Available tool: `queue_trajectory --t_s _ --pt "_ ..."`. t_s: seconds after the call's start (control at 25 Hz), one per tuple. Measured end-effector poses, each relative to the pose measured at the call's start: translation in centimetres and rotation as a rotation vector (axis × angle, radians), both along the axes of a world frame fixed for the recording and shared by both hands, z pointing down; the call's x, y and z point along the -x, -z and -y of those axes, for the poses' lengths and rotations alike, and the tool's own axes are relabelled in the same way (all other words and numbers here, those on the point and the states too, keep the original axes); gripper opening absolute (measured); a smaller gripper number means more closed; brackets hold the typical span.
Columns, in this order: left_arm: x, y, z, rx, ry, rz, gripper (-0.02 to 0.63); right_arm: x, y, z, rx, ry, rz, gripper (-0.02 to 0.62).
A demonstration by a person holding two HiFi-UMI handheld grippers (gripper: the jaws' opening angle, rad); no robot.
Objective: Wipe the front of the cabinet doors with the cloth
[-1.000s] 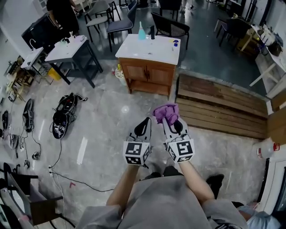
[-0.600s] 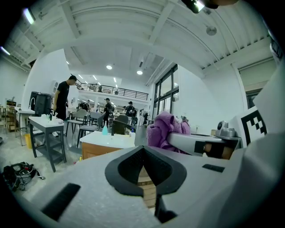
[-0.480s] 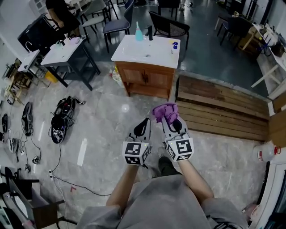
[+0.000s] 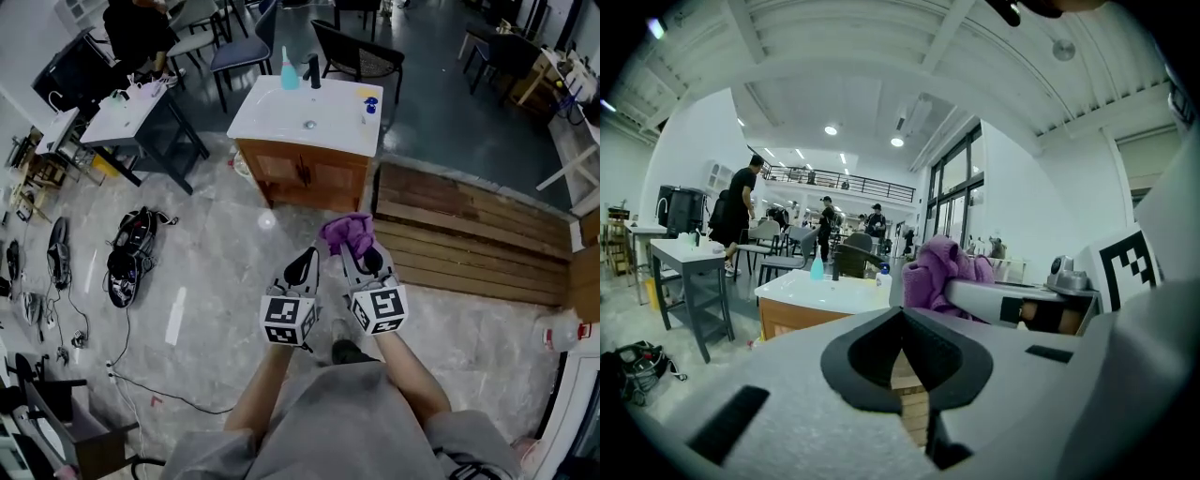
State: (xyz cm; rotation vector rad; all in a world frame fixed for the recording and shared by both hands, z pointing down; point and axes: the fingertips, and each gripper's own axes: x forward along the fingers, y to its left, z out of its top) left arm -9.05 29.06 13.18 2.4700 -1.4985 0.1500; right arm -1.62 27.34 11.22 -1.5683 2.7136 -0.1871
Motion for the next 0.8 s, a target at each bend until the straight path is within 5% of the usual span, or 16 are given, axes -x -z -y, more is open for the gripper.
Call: queue_trajectory --t_s 0.8 --pt "-1.1 -2.7 11.9 0.068 0.048 0.050 0.008 -1.1 -3.4 12.1 0.083 0.040 0.057 0.095"
